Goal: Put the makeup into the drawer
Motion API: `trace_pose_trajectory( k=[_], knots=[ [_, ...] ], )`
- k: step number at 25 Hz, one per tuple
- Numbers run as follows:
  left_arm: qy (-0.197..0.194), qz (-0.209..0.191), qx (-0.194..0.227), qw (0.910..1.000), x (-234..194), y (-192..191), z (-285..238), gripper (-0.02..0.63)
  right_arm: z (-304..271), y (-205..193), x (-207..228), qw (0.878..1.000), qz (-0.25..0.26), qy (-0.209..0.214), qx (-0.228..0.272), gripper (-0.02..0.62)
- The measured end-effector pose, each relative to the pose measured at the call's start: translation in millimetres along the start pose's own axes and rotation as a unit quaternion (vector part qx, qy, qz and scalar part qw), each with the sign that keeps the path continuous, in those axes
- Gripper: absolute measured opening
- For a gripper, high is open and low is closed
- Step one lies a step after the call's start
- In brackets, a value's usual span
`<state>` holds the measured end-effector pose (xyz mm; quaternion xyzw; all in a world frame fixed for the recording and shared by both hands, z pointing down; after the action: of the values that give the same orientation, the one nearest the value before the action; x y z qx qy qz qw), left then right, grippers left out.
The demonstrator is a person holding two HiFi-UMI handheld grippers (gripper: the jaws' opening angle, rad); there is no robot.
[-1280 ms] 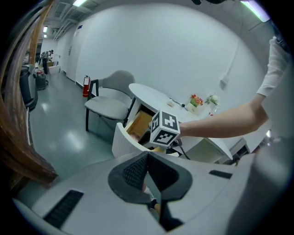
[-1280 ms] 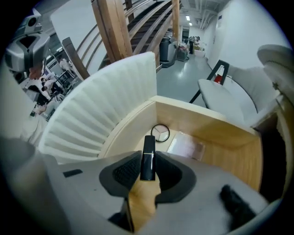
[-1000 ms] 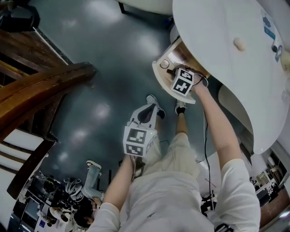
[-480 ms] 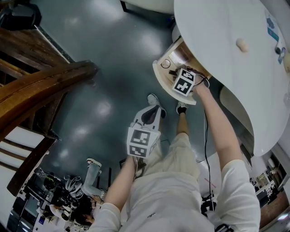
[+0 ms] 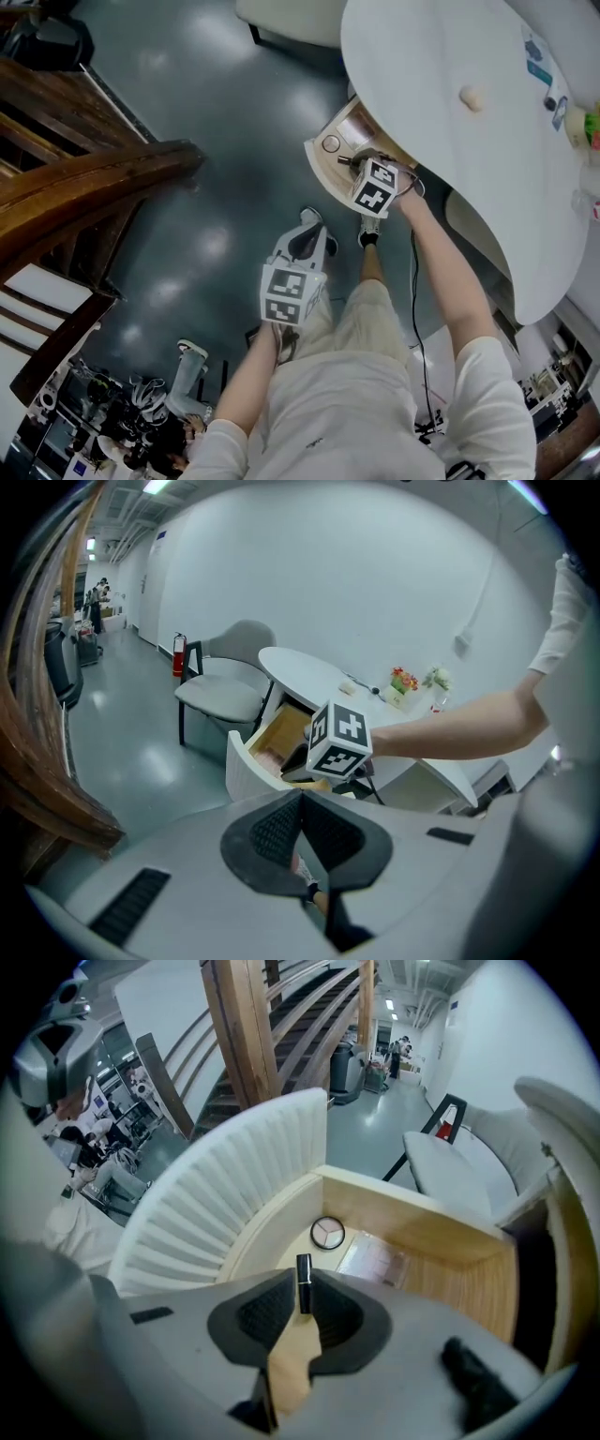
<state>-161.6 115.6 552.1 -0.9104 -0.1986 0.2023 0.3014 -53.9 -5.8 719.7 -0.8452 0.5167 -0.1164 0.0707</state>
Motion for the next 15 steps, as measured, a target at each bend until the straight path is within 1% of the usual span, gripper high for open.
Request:
trace_pose_trajectory(
  k=[3,5,9,12,15],
  knots=[
    [0.013,-0.002,0.001,0.9999,11,11,13,0.009,35,4,-10,1.0,0.003,-0.013,0.026,0.02],
    [0.021,-0.007,0.006,0.9997,19,21,20,0.009,61,4,-16,0.999,-0.004,-0.014,0.043,0.014],
    [0.035,-0.017,0.022,0.999,39,45,36,0.009,117,-3,-33,0.995,-0.055,0.011,0.08,0.014],
    [0.039,-0.027,0.038,0.9981,54,67,43,0.009,160,-8,-41,0.988,-0.096,0.022,0.121,0.014],
    [0.032,-0.04,0.065,0.9966,65,94,44,0.009,204,-10,-37,0.976,-0.128,0.012,0.175,0.014]
  ],
)
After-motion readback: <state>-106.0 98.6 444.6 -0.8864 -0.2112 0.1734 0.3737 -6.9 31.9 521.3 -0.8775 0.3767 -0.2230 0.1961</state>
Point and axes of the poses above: the fingertips, and each gripper's own axes: z backward along the fingers, x to its right, y out of its top, the point moved 6 cm from there along z, backward along the fingers, and after that the axes turned 14 degrees about -z, right-handed, at the moved point
